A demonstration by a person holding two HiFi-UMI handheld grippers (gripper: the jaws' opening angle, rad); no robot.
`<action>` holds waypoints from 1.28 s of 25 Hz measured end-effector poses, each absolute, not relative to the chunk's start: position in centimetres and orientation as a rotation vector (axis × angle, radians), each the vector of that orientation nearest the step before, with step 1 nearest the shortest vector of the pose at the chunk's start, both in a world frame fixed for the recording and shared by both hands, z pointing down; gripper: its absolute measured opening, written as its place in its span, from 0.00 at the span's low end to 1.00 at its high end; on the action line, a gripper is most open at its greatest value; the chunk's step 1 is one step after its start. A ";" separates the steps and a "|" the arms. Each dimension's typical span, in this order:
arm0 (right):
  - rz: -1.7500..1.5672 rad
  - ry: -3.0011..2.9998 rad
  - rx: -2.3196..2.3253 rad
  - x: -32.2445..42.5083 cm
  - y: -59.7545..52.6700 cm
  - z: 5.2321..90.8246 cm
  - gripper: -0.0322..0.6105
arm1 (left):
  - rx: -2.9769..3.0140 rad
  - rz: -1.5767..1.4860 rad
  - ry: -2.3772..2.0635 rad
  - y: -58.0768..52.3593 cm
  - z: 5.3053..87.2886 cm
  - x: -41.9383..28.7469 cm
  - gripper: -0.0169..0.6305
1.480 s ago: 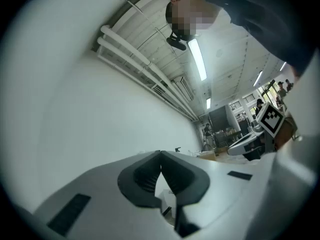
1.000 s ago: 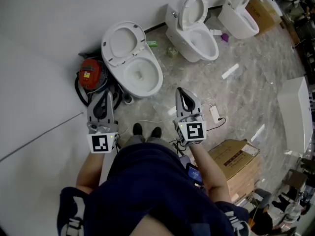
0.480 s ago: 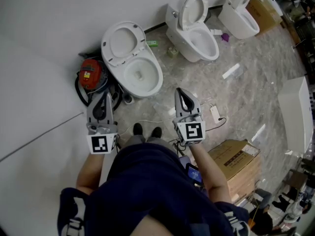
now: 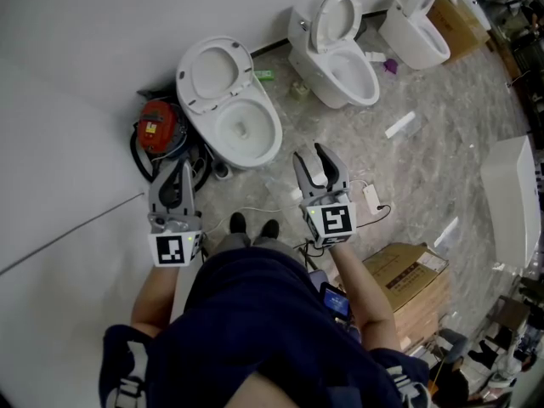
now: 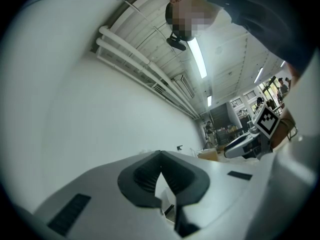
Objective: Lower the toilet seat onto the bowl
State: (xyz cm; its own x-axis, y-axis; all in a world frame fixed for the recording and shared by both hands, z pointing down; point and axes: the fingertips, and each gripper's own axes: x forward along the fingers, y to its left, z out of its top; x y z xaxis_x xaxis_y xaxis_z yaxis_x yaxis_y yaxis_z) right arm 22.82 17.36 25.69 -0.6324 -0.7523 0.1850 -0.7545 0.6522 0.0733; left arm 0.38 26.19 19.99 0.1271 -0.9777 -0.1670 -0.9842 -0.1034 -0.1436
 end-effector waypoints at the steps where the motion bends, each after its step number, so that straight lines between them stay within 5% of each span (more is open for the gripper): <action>1: 0.017 -2.680 1.226 22.7 17.3 25.6 0.38 | -2.180 0.045 1.942 26.2 19.9 0.4 0.06; 9: 0.013 -2.734 1.160 22.1 17.2 25.5 0.52 | -2.161 0.026 1.952 26.7 19.9 0.6 0.06; 32: 0.189 -2.886 0.908 20.1 12.9 27.8 0.53 | -2.010 -0.102 2.061 28.3 20.0 3.3 0.06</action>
